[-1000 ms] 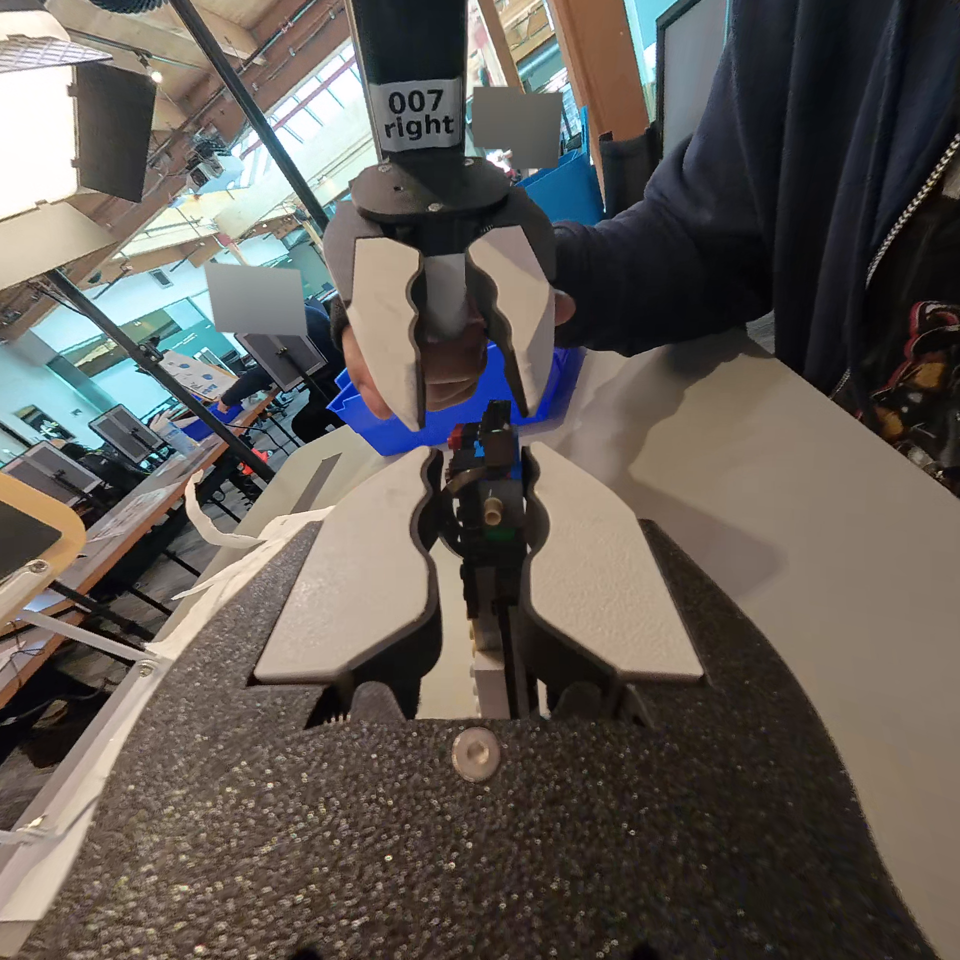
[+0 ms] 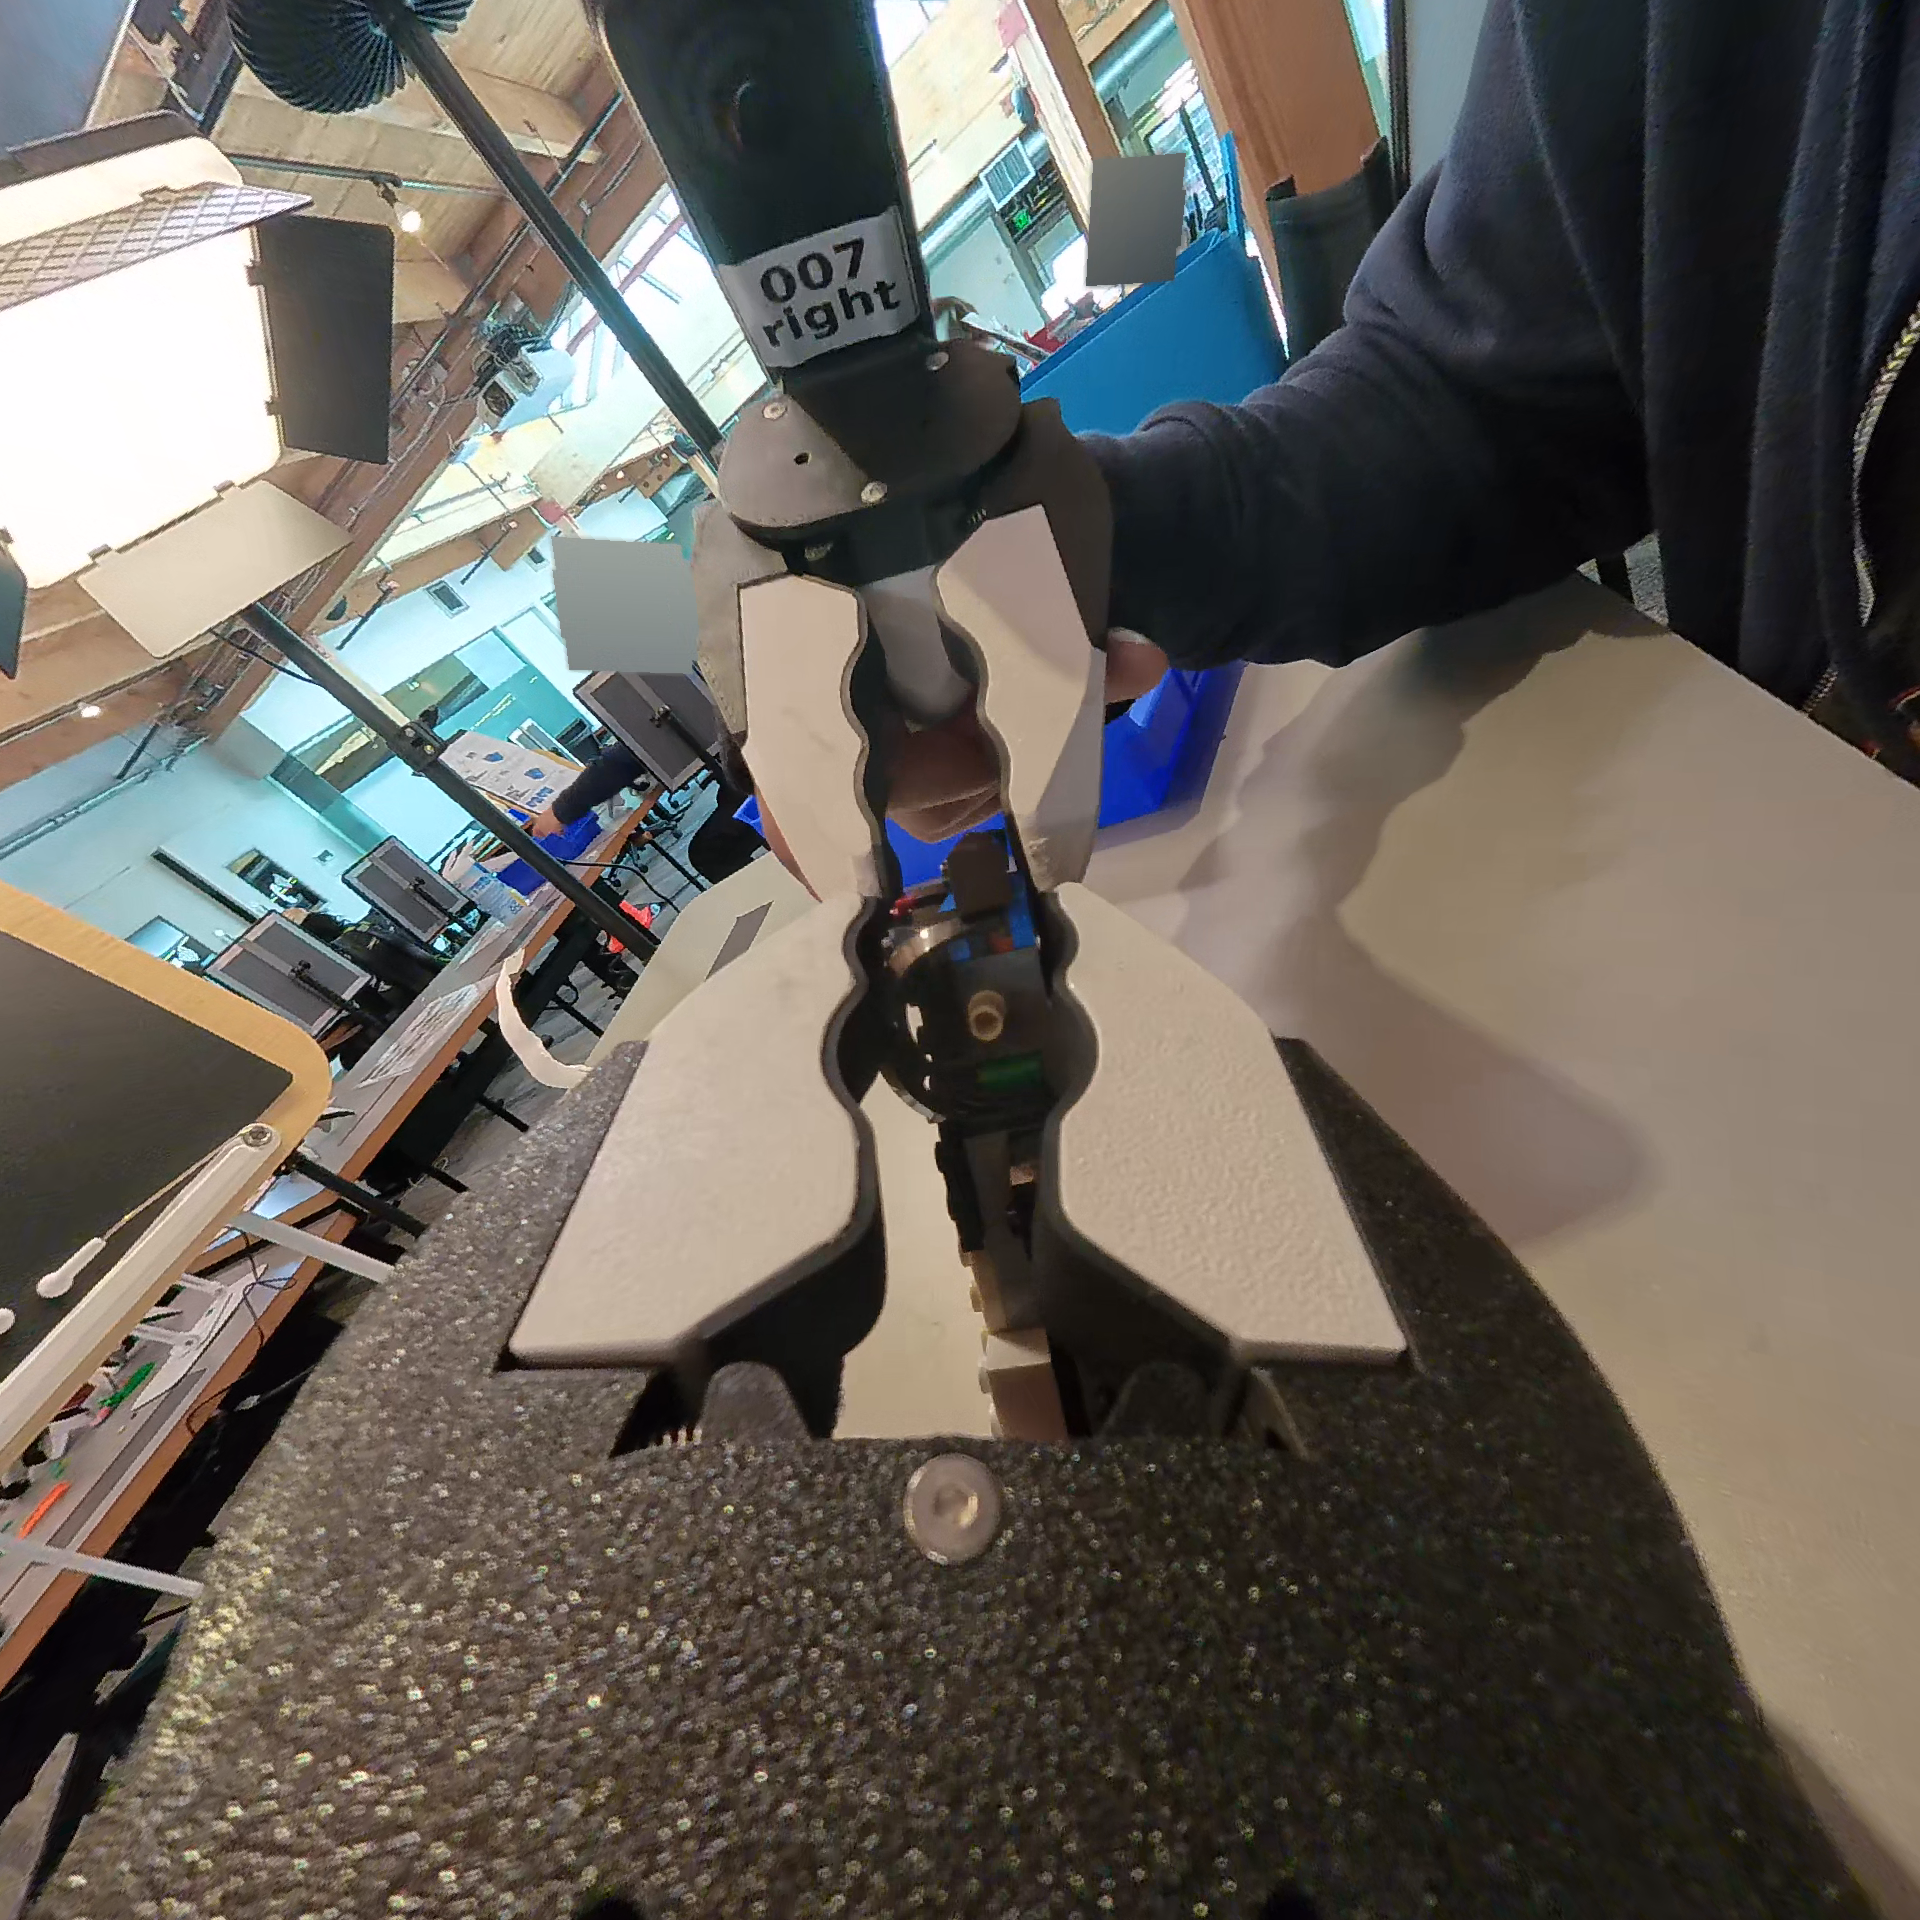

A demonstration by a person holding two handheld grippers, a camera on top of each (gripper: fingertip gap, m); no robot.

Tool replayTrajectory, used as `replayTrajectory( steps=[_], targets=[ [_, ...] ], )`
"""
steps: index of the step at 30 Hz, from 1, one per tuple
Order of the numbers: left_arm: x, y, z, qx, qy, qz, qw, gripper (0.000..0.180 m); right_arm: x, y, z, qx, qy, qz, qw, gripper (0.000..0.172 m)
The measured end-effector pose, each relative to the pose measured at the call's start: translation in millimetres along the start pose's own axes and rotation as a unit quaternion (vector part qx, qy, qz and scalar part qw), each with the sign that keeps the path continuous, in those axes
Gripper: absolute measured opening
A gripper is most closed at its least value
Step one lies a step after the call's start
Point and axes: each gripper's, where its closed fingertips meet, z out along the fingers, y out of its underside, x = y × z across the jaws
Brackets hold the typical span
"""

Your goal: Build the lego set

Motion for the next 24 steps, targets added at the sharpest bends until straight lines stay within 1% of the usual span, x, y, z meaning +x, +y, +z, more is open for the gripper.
replayTrajectory(
  steps=[13,17,21,24],
  targets=[
    [-2,2,-1,-0.004,-0.007,-0.004,1.0,0.029,3,0,-1,-0.003,0.006,-0.012,1.0,0.024],
    [-4,7,-1,-0.025,-0.011,-0.007,1.0,0.03,6,1,-2,-0.001,0.016,-0.014,1.0,0.024],
    [-8,17,-3,-0.064,-0.016,-0.008,0.998,0.03,10,2,-4,0.0,0.028,-0.017,0.999,0.024],
    [-8,20,-3,-0.075,-0.017,-0.011,0.997,0.029,10,1,-4,-0.001,0.03,-0.021,0.999,0.024]
  ],
)
